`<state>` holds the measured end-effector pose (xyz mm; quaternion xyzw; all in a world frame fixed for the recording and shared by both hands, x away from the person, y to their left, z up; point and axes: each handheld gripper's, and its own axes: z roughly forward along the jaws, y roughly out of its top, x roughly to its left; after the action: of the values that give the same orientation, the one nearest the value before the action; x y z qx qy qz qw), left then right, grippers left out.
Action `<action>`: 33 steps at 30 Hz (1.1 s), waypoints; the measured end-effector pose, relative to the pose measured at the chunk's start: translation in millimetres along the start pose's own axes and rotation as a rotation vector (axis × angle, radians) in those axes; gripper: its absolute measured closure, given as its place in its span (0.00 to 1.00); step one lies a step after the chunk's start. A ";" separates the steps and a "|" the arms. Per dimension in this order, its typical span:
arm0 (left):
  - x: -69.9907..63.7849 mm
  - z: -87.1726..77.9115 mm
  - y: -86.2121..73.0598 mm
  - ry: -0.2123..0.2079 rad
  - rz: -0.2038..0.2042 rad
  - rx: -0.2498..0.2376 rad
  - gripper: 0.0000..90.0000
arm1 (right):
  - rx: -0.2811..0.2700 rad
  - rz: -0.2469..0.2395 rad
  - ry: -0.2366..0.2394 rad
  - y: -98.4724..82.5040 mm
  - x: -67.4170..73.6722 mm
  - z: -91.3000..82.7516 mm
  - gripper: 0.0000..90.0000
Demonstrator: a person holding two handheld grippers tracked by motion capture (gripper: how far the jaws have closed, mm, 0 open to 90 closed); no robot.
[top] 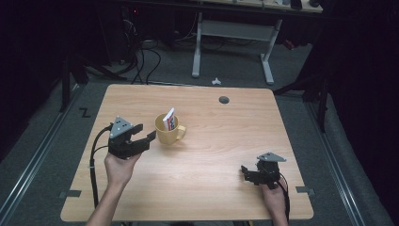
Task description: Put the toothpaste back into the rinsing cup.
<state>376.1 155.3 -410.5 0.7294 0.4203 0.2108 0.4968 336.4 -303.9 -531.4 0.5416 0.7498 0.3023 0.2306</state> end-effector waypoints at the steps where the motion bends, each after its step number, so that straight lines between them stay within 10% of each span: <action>1: 0.3 0.1 -2.4 0.000 -0.004 0.000 0.46 | 0.000 0.000 0.000 0.0 0.0 0.0 0.16; 33: 8.4 -4.4 -32.2 -0.003 -0.076 -0.008 0.44 | 0.000 0.000 0.000 0.0 0.0 0.0 0.16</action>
<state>364.6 169.6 -438.6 0.7112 0.4463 0.1924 0.5079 336.4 -304.0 -531.5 0.5415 0.7497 0.3023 0.2308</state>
